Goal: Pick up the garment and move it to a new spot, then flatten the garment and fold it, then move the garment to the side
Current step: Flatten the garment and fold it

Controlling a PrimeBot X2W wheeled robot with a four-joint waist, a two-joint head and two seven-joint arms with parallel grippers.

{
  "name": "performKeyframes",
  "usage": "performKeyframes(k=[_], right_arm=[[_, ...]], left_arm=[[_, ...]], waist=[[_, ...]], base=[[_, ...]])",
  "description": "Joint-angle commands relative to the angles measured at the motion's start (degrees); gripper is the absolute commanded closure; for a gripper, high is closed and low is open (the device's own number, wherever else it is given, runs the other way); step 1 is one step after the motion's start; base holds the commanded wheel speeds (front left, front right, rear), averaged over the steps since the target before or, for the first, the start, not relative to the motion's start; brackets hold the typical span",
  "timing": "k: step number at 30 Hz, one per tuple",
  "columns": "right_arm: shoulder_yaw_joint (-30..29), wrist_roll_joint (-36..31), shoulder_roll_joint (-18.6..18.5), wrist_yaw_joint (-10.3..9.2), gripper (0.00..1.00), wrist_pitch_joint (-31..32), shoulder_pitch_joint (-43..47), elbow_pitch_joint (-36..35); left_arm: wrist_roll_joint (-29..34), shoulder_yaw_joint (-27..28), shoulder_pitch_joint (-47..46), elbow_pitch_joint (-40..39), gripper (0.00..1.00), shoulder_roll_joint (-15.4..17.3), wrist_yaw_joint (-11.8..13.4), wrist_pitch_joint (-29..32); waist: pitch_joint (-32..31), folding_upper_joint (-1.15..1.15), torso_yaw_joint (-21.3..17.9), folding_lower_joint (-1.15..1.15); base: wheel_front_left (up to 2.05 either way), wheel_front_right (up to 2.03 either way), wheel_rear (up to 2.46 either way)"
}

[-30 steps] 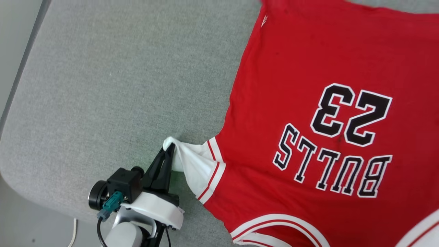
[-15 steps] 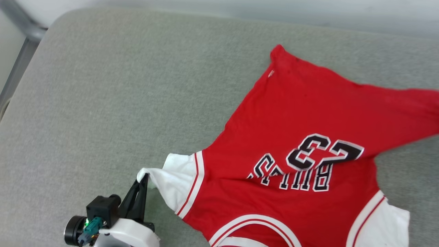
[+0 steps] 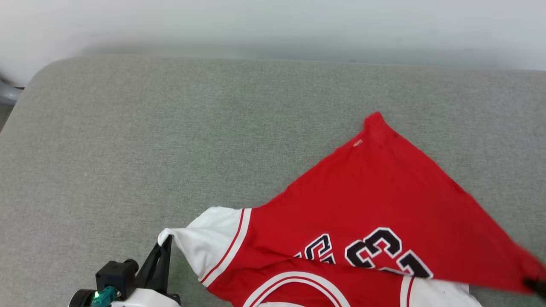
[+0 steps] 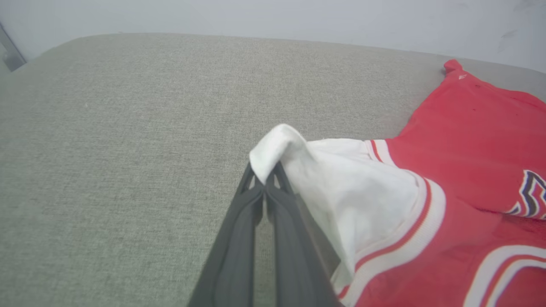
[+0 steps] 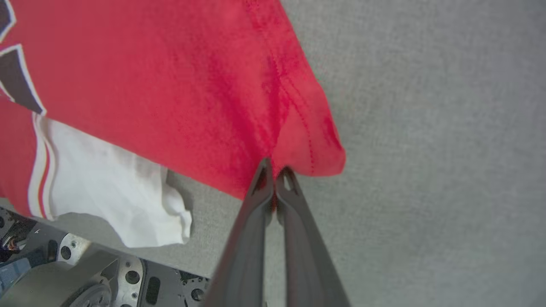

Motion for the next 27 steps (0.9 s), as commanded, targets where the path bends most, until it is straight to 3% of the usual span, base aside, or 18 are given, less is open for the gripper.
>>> performKeyframes(k=[1, 7, 10, 11, 12, 22, 27], right_arm=[[-0.1, -0.1, 0.8, -0.07, 1.0, 0.2, 1.3, 0.0], [1.1, -1.2, 6.7, -0.07, 1.0, 0.7, 11.0, 4.5], [1.1, -1.4, 8.1, -0.07, 1.0, -0.6, 11.5, 5.8], [0.6, -1.6, 8.4, -0.08, 0.64, -1.5, 10.9, 5.7], [-0.1, -1.9, 8.4, -0.08, 0.0, -2.6, 10.0, 5.3], [-8.4, -2.7, 6.2, -0.06, 0.0, -10.3, 0.0, -5.1], [-6.1, -3.5, 3.7, -0.06, 0.0, -8.0, -8.9, -9.3]], left_arm=[[0.0, 0.2, 0.5, -0.2, 1.0, 0.4, 0.2, 0.1], [-0.3, -0.2, 0.2, -0.6, 1.0, 0.7, 0.1, 0.3], [-0.4, -0.3, -0.2, -0.7, 1.0, 0.7, 0.2, 0.4], [-0.4, -0.3, -0.3, -0.7, 1.0, 0.8, 0.3, 0.3], [-0.4, -0.3, -0.3, -0.7, 1.0, 0.8, 0.3, 0.3], [-0.1, -0.9, -0.9, -1.4, 1.0, 0.9, 0.8, 0.3], [0.3, -1.6, -1.8, -2.0, 1.0, 0.5, 0.8, 0.4]], waist=[[-0.2, 0.0, -0.2, 0.01], [0.1, 0.0, 0.3, 0.01], [0.3, 0.0, 0.4, 0.01], [0.3, 0.0, 0.4, 0.01], [0.3, 0.0, 0.4, 0.01], [-0.1, 0.0, 1.3, 0.01], [1.1, 0.0, 2.5, 0.01]], base=[[0.0, 0.0, 0.0], [0.0, 0.0, 0.0], [0.0, 0.0, 0.0], [0.0, 0.0, 0.0], [0.0, 0.0, 0.0], [0.0, 0.0, 0.0], [0.0, 0.0, 0.0]])
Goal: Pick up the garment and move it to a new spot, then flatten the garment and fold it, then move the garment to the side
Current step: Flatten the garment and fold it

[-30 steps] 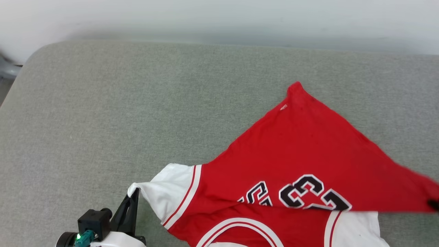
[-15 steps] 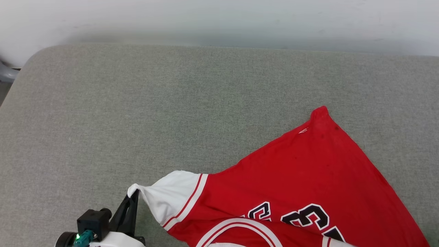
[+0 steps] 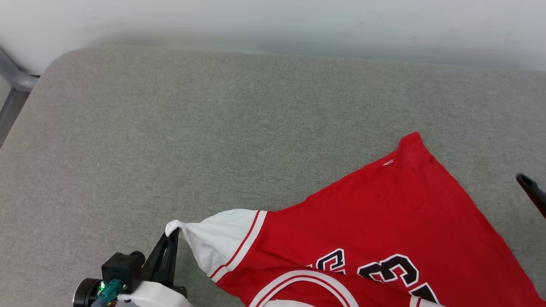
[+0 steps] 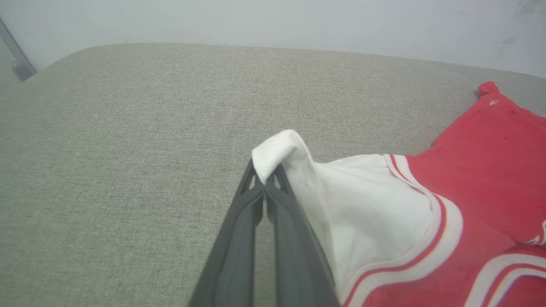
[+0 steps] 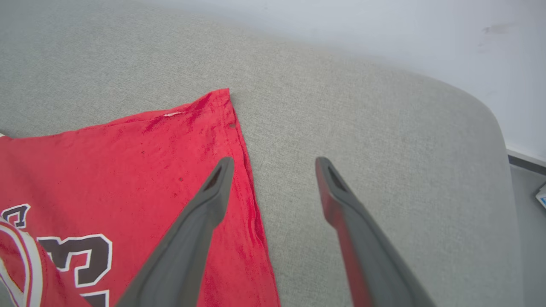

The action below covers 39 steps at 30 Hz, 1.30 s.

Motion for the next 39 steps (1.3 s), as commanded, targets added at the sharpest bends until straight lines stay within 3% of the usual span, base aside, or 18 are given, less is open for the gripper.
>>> performKeyframes(k=[1, 8, 17, 26, 34, 35, 36, 37, 39], right_arm=[[1.2, -0.1, -0.6, -0.05, 0.0, 0.9, -2.4, -0.6], [12.7, -1.5, -3.1, -0.06, 0.0, 10.9, -18.0, 2.1], [25.4, -2.7, -4.1, -0.06, 0.0, 21.0, -32.5, 13.4], [32.3, -2.5, -2.7, -0.06, 0.0, 19.9, -38.9, 24.4], [41.6, -0.4, -2.3, 0.13, 0.0, 19.2, -34.9, 31.0], [41.9, 0.0, -2.5, 0.18, 0.41, 18.7, -35.0, 31.4], [42.1, 0.2, -2.7, 0.18, 0.75, 17.9, -35.4, 31.8], [42.2, 0.4, -2.8, 0.16, 1.0, 17.0, -36.1, 32.1], [41.7, 0.7, -3.0, 0.01, 1.0, 14.6, -37.9, 32.5]], left_arm=[[0.4, -0.2, -0.8, -0.2, 1.0, -0.2, 0.2, -0.1], [1.1, -1.7, -3.5, -0.5, 1.0, -1.6, -0.2, -0.7], [1.7, -3.4, -7.1, 0.4, 1.0, -4.0, -1.1, -1.5], [2.4, -4.2, -10.3, 1.3, 1.0, -6.0, -2.0, -2.1], [2.9, -4.0, -11.3, 2.3, 1.0, -7.1, -2.6, -2.4], [2.8, -3.8, -11.3, 2.4, 1.0, -7.1, -2.6, -2.4], [2.8, -3.6, -11.1, 2.5, 1.0, -7.0, -2.6, -2.5], [2.8, -3.4, -10.9, 2.6, 1.0, -6.9, -2.5, -2.5], [2.9, -3.0, -10.4, 2.9, 1.0, -6.6, -2.4, -2.5]], waist=[[0.8, -0.01, 0.6, 0.0], [4.3, -0.01, 3.5, 0.0], [8.9, -0.01, 7.5, 0.0], [13.1, -0.01, 10.3, 0.0], [14.0, -0.01, 10.7, 0.0], [13.9, -0.01, 10.5, 0.0], [13.7, -0.01, 10.3, 0.0], [13.4, -0.01, 10.0, 0.0], [12.9, -0.01, 9.4, 0.0]], base=[[0.0, 0.0, 0.0], [0.0, 0.0, 0.0], [0.0, 0.0, 0.0], [0.0, 0.0, 0.0], [0.0, 0.0, 0.0], [0.0, 0.0, 0.0], [0.0, 0.0, 0.0], [0.0, 0.0, 0.0], [0.0, 0.0, 0.0]])
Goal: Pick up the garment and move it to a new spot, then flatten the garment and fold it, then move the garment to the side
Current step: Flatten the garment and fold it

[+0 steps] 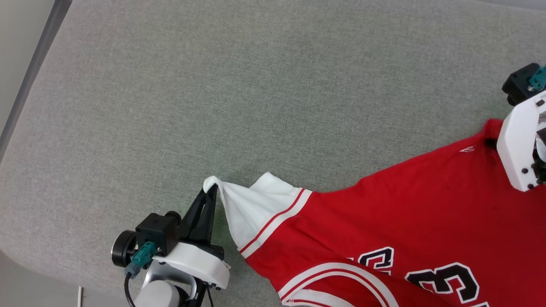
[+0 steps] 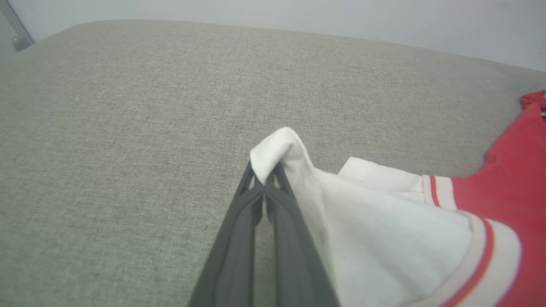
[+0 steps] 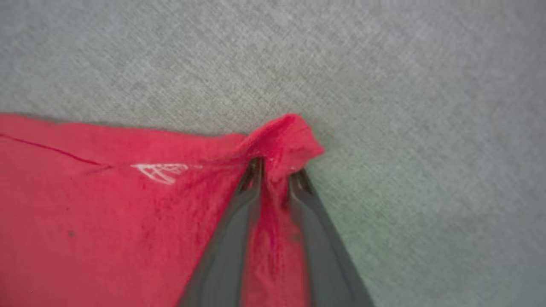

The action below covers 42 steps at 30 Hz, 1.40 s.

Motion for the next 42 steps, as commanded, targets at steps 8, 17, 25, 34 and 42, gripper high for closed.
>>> performKeyframes(k=[8, 17, 25, 34, 42], right_arm=[[0.1, 1.9, 0.0, 0.0, 1.0, -11.1, -1.1, 0.5], [-5.5, 2.5, 1.1, 0.01, 1.0, -26.5, 4.5, -4.8], [-15.5, -0.5, 4.0, 0.01, 1.0, -31.8, 8.5, -12.0], [-25.8, -6.7, 10.0, 0.01, 1.0, -30.6, 5.3, -19.9], [-28.9, -10.5, 12.5, 0.01, 1.0, -27.4, -2.4, -23.8]], left_arm=[[0.4, 1.3, 1.5, 0.1, 1.0, 0.9, 0.0, -0.4], [1.1, 4.1, 1.7, -4.6, 1.0, 4.9, 0.3, -0.3], [1.8, 7.2, -6.5, -12.8, 1.0, 9.4, 0.3, 3.3], [2.7, 8.8, -22.6, -18.2, 1.0, 14.3, -2.3, 9.5], [3.2, 6.7, -38.5, -17.4, 1.0, 14.2, -5.1, 14.0]], waist=[[-4.3, 0.0, -2.8, 0.0], [-11.0, 0.0, -6.9, 0.0], [-13.9, 0.0, -10.2, 0.0], [-12.9, 0.0, -12.5, 0.0], [-6.6, 0.0, -12.3, 0.0]], base=[[0.0, 0.0, 0.0], [0.0, 0.0, 0.0], [0.0, 0.0, 0.0], [0.0, 0.0, 0.0], [0.0, 0.0, 0.0]])
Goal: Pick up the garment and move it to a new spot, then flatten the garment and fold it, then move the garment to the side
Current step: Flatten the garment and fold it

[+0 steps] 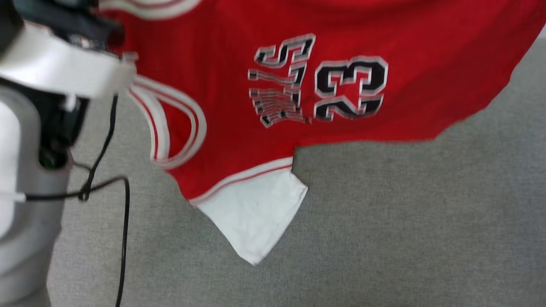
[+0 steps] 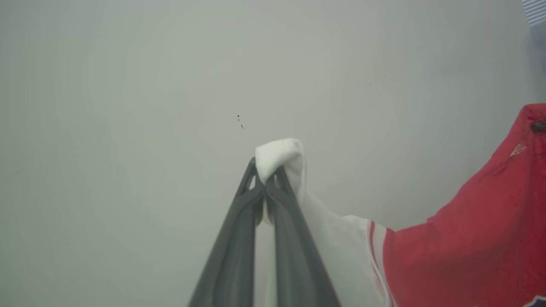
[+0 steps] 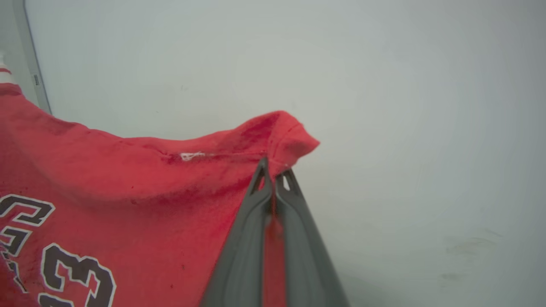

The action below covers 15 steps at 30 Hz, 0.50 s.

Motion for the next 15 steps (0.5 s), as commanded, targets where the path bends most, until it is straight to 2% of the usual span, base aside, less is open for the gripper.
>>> performKeyframes(k=[1, 7, 15], right_arm=[[-0.4, -0.6, 0.4, -0.09, 1.0, 0.2, -2.3, -0.3], [-0.9, -3.2, 0.9, -0.09, 1.0, 1.1, -15.1, 2.8], [0.9, -7.7, 1.6, -0.09, 1.0, -1.9, -34.1, 13.4]], left_arm=[[0.3, 0.1, -2.4, 0.6, 1.0, -0.1, -0.2, 0.4], [0.9, -0.2, -16.9, 5.8, 1.0, 0.0, -1.9, 1.7], [2.3, -2.0, -37.8, 18.3, 1.0, -0.4, -3.9, 0.4]], waist=[[3.1, 0.0, 0.3, 0.0], [10.2, 0.0, 0.5, 0.0], [16.9, 0.0, 0.8, 0.0]], base=[[0.0, 0.0, 0.0], [0.0, 0.0, 0.0], [0.0, 0.0, 0.0]])
